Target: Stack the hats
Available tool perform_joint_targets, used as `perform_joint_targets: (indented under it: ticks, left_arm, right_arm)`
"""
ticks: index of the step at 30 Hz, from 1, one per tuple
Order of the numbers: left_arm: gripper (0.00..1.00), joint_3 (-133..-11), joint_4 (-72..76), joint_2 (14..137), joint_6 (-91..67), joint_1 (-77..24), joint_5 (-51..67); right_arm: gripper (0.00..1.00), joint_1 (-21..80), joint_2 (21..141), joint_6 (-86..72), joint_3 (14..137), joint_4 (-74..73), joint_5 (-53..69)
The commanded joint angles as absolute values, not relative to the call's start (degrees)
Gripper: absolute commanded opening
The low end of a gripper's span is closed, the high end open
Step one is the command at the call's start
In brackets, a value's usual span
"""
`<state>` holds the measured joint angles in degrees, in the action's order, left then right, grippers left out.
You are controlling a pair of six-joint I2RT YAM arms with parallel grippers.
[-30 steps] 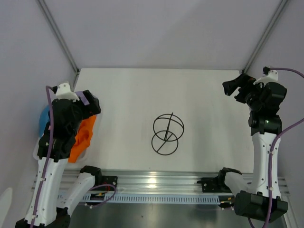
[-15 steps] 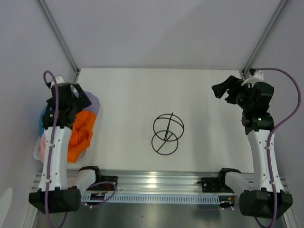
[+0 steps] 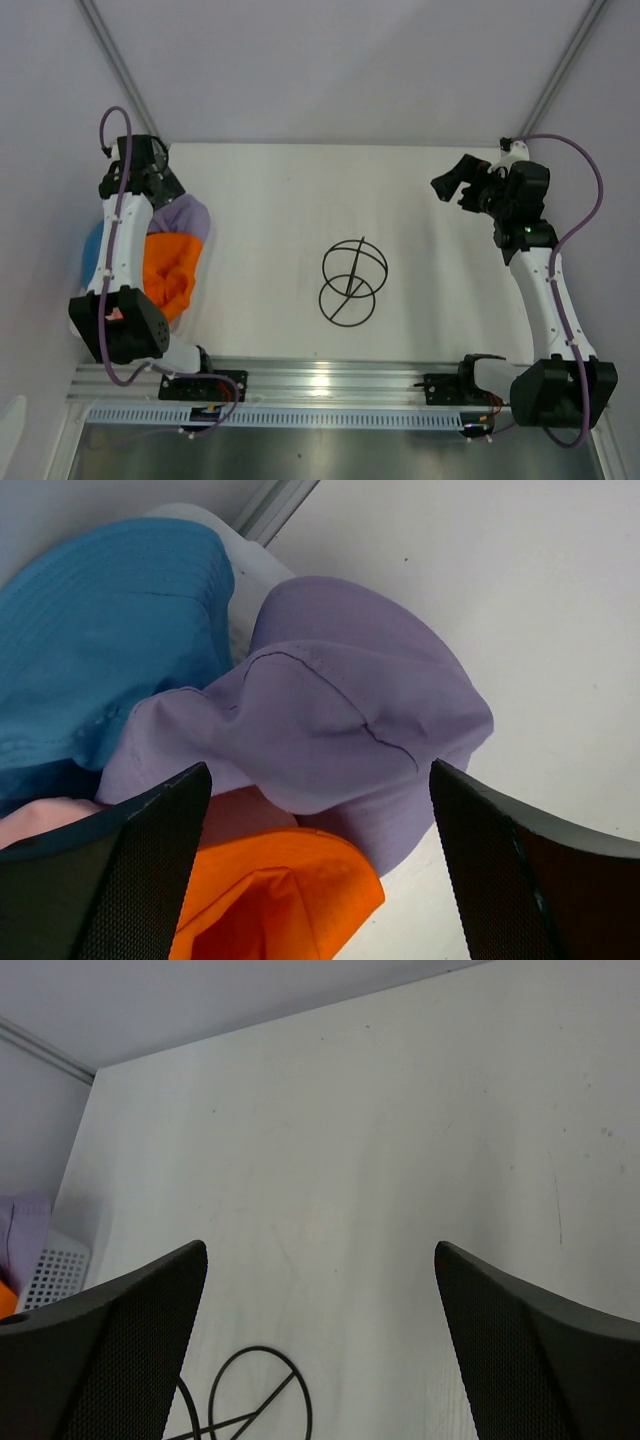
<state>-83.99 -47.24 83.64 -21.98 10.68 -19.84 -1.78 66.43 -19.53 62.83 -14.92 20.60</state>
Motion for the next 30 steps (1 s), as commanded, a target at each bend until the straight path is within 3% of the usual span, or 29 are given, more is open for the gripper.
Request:
perform_joint_targets:
  ticks: [1,3,6,7,9,11,13,25,30]
  left_arm:
    - [0.92,-84.9,-45.62,84.37,-21.8,11.07,-21.71]
    - [0.87,-84.47,-44.13,84.99,-21.45,11.16,-20.75]
    - [0.62,-85.16,-43.51,86.83,-21.36,11.25,-20.66]
    - [0.49,-85.43,-43.59,87.27,-21.36,11.34,-20.65]
    - [0.41,-86.56,-44.29,88.5,-21.53,11.34,-20.92]
    - [0.25,-87.19,-44.56,88.68,-21.71,11.25,-21.88]
    - [0.03,-87.45,-44.47,87.89,-21.36,11.25,-22.15]
    - [0.01,-92.89,-47.63,73.05,-15.65,9.33,-13.01]
    - [0.01,-96.85,-54.04,69.96,-11.0,-6.21,-16.24]
  right_arm:
    - [0.99,-1.23,65.22,-18.11,64.69,-10.81,18.81]
    - [1.0,-1.23,65.48,-18.02,64.16,-10.64,18.28]
    - [1.0,-1.14,66.27,-17.84,63.99,-10.81,17.93]
    - [1.0,-1.14,66.44,-17.75,63.98,-10.9,17.93]
    - [0.99,-1.05,66.71,-17.84,63.98,-10.99,17.76]
    - [0.99,-0.88,66.88,-17.84,63.9,-10.99,17.4]
    - [0.99,-0.7,67.06,-17.84,63.81,-10.72,17.23]
    - [0.99,-0.44,64.96,-19.86,65.66,-11.95,14.77]
    - [1.0,-0.18,61.88,-22.06,64.86,-13.44,13.1]
